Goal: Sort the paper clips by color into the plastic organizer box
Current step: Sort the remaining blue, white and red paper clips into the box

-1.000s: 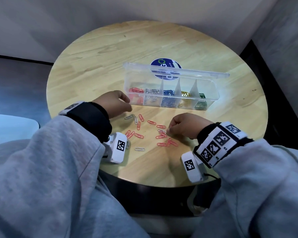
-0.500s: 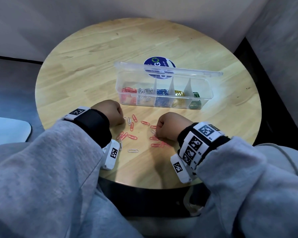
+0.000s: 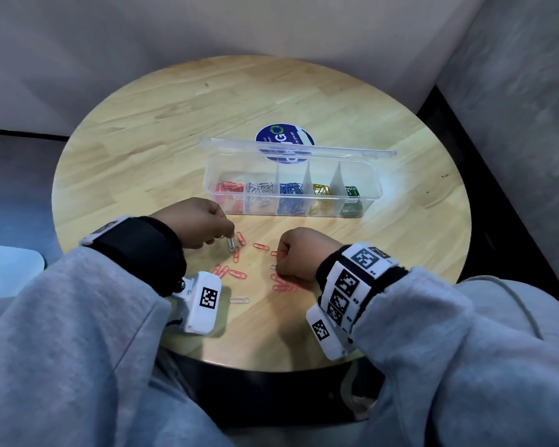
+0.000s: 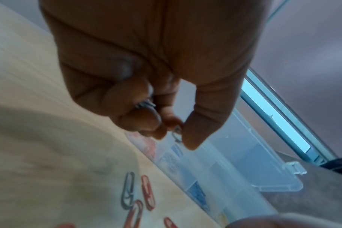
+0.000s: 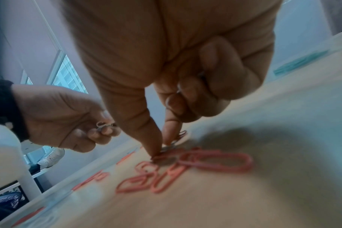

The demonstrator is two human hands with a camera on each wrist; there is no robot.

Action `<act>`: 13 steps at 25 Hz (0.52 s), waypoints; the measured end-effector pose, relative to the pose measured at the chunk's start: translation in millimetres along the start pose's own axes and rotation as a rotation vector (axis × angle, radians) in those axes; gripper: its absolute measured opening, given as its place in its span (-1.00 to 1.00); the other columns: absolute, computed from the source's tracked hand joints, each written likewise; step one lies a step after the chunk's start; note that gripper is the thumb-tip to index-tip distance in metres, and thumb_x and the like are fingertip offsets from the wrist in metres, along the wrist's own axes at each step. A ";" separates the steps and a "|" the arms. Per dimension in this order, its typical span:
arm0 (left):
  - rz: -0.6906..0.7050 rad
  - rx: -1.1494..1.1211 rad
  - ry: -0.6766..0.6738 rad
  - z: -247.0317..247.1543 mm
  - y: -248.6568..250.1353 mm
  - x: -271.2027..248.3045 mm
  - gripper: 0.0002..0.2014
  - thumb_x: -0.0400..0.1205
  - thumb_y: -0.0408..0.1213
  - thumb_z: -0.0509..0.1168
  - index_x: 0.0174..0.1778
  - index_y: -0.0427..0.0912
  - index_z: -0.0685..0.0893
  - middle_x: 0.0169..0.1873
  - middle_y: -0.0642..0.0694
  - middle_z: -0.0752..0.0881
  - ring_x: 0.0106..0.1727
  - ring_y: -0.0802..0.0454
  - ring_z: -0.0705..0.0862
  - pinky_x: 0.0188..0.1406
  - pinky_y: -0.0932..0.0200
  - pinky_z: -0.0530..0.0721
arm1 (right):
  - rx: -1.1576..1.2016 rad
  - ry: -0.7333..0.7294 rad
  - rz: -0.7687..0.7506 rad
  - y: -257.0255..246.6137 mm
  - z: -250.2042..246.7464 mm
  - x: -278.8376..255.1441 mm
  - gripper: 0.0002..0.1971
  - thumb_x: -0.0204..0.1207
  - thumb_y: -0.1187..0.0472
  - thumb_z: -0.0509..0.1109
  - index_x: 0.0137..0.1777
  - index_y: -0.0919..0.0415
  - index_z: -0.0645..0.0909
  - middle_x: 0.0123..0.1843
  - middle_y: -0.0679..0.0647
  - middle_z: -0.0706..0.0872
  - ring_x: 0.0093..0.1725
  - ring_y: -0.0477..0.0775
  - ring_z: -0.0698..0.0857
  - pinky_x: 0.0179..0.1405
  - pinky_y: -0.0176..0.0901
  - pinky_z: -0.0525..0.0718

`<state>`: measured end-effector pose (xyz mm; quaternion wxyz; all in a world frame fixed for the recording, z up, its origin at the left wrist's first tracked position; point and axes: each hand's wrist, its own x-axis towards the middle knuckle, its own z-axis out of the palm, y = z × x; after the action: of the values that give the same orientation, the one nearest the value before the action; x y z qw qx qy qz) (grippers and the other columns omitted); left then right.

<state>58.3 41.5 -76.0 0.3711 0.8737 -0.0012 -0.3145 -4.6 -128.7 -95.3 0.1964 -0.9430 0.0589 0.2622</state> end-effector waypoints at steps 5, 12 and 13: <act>0.036 -0.242 -0.015 1.2 3.5 -5.9 -0.73 0.53 -0.50 0.27 -0.43 -0.16 0.44 -0.47 -0.11 0.63 -0.39 0.01 0.50 -0.57 0.38 0.47 | -0.023 -0.036 0.011 -3.8 0.8 -1.0 -0.87 0.41 0.29 0.34 -0.11 0.28 0.68 -0.06 0.22 0.78 -0.08 0.18 0.72 -0.13 -0.11 0.66; 0.005 -0.440 -0.050 -2.0 9.9 -10.2 -0.72 0.58 -0.54 0.10 -0.15 -0.15 0.67 -0.45 -0.12 0.57 -0.62 0.17 0.49 -0.72 0.46 0.39 | 0.750 -0.135 0.083 12.6 -15.9 -7.8 -0.81 0.42 0.36 0.39 -0.38 0.19 0.53 -0.39 0.14 0.58 -0.48 -0.01 0.38 -0.61 -0.29 0.33; -0.003 -0.428 -0.056 -1.7 10.2 -10.2 -0.72 0.59 -0.52 0.09 -0.15 -0.17 0.69 -0.44 -0.11 0.56 -0.61 0.17 0.49 -0.73 0.46 0.36 | 0.905 -0.139 0.095 15.6 -18.0 -8.5 -0.79 0.45 0.40 0.35 -0.38 0.21 0.51 -0.39 0.13 0.52 -0.49 -0.03 0.35 -0.66 -0.32 0.29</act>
<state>53.4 37.6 -62.9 0.5477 0.7658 0.0564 -0.3322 -6.8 -150.2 -82.1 0.5797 -0.7388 0.1973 0.2814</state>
